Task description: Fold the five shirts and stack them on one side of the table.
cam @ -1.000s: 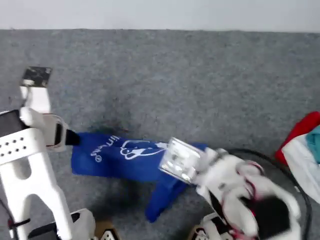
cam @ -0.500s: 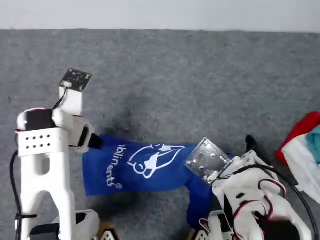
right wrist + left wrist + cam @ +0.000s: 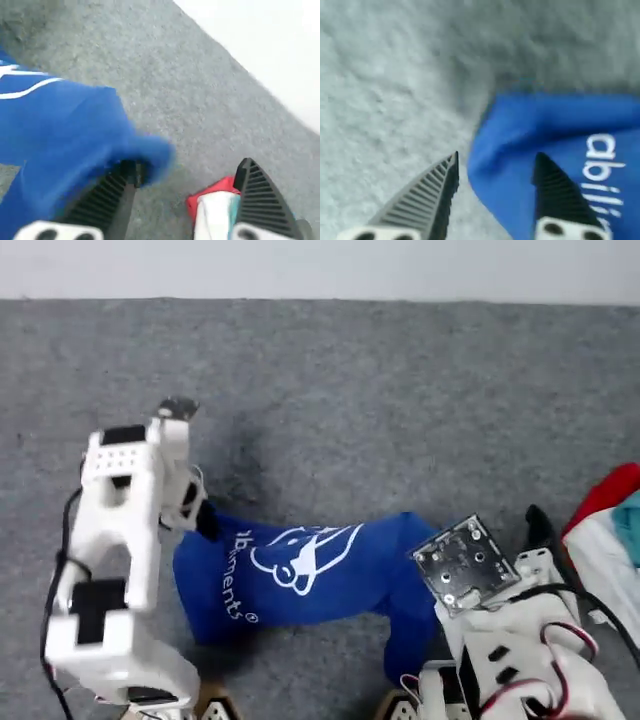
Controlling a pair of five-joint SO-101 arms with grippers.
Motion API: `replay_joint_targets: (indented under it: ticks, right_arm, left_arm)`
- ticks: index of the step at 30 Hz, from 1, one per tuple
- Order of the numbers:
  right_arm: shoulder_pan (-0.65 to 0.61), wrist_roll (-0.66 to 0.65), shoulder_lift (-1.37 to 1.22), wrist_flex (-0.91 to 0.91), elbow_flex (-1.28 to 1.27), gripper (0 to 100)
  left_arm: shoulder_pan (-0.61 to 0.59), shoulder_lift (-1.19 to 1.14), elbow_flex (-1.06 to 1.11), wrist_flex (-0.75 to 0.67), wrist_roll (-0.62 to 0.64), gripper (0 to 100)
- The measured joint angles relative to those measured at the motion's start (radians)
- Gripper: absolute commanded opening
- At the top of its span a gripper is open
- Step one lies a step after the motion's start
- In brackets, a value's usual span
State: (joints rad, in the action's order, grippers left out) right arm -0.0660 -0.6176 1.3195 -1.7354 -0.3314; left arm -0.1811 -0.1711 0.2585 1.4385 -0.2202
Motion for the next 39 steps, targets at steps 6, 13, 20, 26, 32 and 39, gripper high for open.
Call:
replay_joint_targets:
  ticks: [6, 13, 20, 26, 32, 39]
  right_arm:
    - [0.000, -0.031, 0.025, -0.023, 0.055, 29.2]
    - [0.000, -0.032, 0.028, -0.020, -0.031, 29.2]
    - [0.061, -0.032, 0.028, 0.126, -0.178, 29.2]
    - [0.207, -0.040, 0.025, 0.361, -0.373, 29.1]
    - [0.287, -0.118, 0.021, 0.454, -0.545, 29.1]
    - [0.298, -0.123, 0.011, 0.465, -0.631, 23.6]
  left_arm:
    - [-0.005, -0.295, -0.404, 0.130, 0.008, 18]
    - [0.044, -0.583, -0.732, 0.276, 0.011, 18]
    - [0.089, -0.603, -0.624, 0.282, -0.041, 7]
    - [0.155, -0.594, -0.566, 0.285, -0.164, 1]
    - [0.170, -0.594, -0.560, 0.288, -0.184, 1]
    - [0.164, -0.589, -0.578, 0.293, -0.184, 1]
